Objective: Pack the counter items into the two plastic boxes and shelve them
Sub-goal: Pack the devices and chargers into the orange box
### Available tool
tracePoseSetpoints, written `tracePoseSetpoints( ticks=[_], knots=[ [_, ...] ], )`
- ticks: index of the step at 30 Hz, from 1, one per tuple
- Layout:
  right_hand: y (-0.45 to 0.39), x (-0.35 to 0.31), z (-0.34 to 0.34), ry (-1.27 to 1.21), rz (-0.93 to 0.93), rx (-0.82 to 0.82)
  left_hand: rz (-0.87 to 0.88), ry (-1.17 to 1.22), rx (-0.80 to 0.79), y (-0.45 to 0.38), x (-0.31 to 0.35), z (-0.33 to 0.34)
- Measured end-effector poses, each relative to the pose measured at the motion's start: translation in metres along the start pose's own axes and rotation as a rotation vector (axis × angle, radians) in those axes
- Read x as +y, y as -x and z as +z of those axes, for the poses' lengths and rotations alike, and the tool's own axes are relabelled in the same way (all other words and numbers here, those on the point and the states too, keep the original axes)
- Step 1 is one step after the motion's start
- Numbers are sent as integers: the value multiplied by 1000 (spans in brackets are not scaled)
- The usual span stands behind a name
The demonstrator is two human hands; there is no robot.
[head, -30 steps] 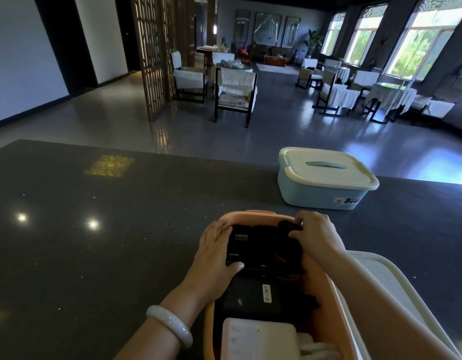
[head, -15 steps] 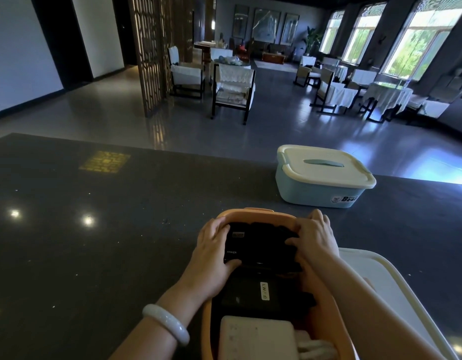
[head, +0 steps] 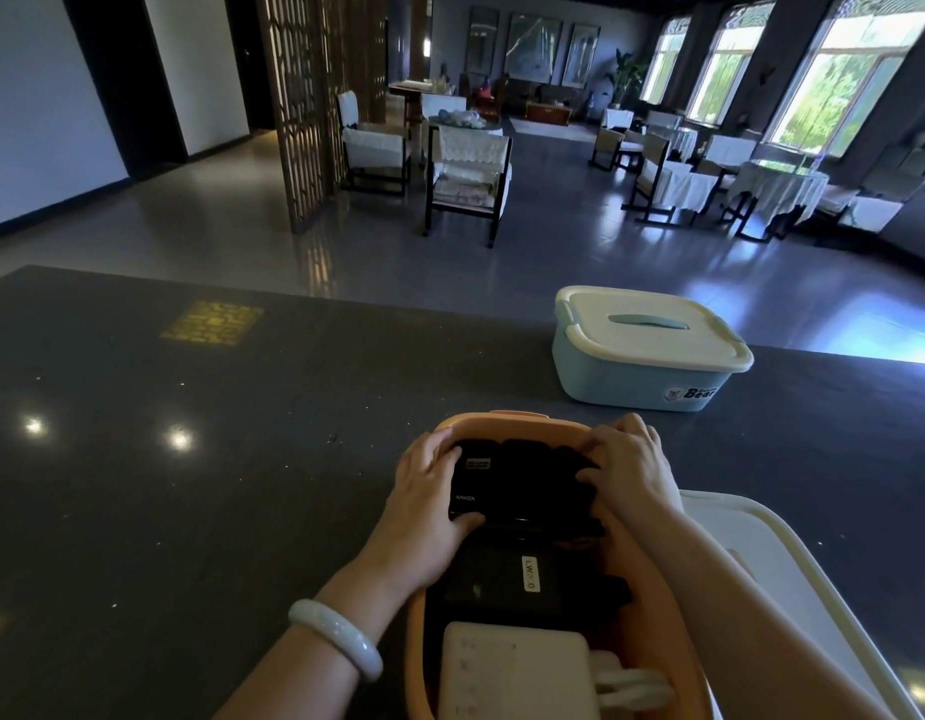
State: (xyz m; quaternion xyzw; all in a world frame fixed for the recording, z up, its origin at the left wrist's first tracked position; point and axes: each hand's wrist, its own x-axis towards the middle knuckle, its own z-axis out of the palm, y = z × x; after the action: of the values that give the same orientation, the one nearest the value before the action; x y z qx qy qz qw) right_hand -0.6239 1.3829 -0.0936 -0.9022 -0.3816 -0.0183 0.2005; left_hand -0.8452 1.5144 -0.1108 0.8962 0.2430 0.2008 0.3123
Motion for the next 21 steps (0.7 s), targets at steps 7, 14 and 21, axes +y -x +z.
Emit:
tracePoseSetpoints(
  ticks=[7,14,21],
  knots=[
    [1,-2,-1,1,0,-1,-18,5,-18,1,3,-2],
    [2,-3,-2,-6,2,-9,-37,-1,-35,2,6,-5],
    [3,-5,-3,-30,-6,0,-34,-8,-37,2,8,-6]
  ],
)
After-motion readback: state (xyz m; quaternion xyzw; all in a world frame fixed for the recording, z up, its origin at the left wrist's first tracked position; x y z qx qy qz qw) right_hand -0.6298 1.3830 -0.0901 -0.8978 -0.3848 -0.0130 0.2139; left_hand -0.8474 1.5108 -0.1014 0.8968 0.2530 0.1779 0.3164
